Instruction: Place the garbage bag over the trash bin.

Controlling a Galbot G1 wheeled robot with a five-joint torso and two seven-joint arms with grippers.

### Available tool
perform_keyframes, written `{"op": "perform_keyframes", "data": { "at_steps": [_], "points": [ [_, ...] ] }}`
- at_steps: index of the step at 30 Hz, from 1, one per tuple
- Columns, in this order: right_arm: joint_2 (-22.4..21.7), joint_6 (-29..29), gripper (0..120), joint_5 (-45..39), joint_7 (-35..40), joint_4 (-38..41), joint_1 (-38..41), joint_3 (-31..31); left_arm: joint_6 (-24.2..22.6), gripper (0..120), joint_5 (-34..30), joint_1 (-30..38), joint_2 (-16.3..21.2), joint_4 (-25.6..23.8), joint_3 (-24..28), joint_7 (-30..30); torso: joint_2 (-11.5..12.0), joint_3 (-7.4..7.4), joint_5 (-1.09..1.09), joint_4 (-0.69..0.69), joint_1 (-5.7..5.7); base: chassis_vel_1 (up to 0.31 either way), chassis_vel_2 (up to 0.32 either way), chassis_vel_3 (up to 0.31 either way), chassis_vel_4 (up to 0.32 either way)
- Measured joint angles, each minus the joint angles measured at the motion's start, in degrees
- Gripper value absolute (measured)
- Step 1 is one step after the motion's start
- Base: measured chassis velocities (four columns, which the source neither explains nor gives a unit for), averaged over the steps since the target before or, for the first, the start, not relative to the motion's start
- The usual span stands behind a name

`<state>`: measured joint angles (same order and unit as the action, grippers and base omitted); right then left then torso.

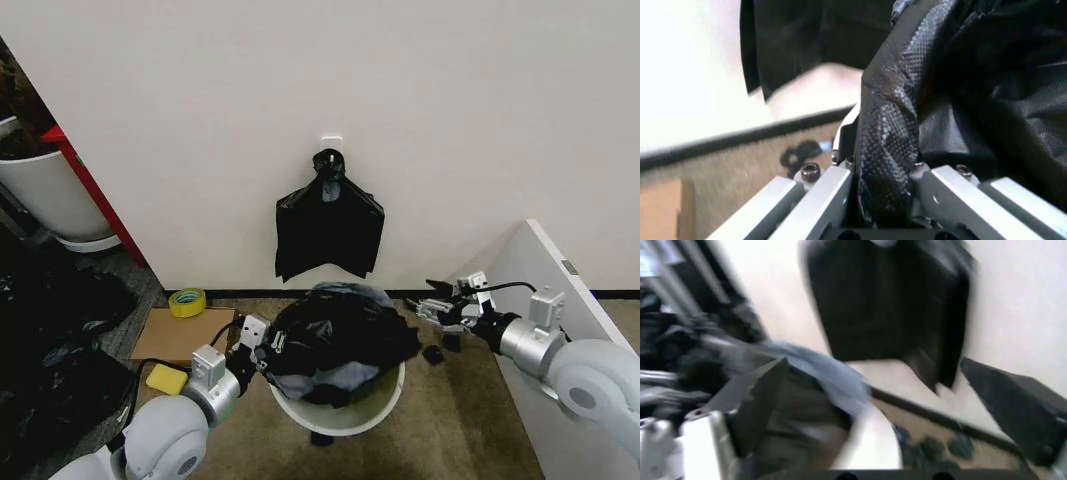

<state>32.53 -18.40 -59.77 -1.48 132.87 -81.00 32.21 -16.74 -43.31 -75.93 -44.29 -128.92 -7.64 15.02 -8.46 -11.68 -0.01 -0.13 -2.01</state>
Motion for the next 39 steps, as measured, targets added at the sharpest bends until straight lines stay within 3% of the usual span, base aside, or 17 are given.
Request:
{"op": "perform_keyframes", "data": {
  "at_steps": [6, 14, 24, 25, 28, 39],
  "points": [
    [0.16, 5.62, 100, 8.76, -10.12, 7.38, -7.08, 1.63, -2.55, 0, -4.77, 1.67, -0.33, 0.85, -0.06, 1.46, 0.00, 0.00, 0.00, -0.04, 0.00, 0.000, 0.000, 0.000, 0.000],
    [-1.92, 13.09, 100, 26.02, -24.20, 6.18, -11.45, 0.69, -3.47, 0, -5.23, 2.25, 0.41, 1.59, -0.01, 0.32, 0.00, 0.00, 0.02, -0.02, 0.00, 0.000, 0.000, 0.000, 0.000],
    [-3.92, 14.88, 99, 32.04, -28.16, 4.61, -8.74, -2.56, -3.58, 0, -4.69, 1.91, 0.56, 0.78, 0.00, -0.23, 0.00, 0.00, 0.02, -0.01, 0.00, 0.000, 0.000, 0.000, 0.000],
    [-4.25, 14.76, 90, 34.06, -27.88, 3.92, -8.40, -3.88, -3.62, 0, -4.39, 1.79, 0.64, 0.51, 0.02, -0.41, 0.00, 0.00, 0.02, -0.02, 0.00, 0.000, 0.000, 0.000, 0.000],
    [-4.28, 14.66, 83, 34.56, -27.45, 3.77, -8.36, -4.38, -3.63, 0, -4.26, 1.73, 0.69, 0.45, 0.03, -0.43, 0.00, 0.00, 0.01, -0.02, 0.00, 0.000, 0.000, 0.000, 0.000],
    [-4.14, 12.94, 39, 38.57, -23.44, 3.13, -8.12, -7.44, -3.81, 0, -3.59, 1.01, 0.61, -0.02, 0.49, -0.23, 0.00, 0.00, 0.01, -0.02, 0.00, 0.000, 0.000, 0.000, 0.000]
  ]
}}
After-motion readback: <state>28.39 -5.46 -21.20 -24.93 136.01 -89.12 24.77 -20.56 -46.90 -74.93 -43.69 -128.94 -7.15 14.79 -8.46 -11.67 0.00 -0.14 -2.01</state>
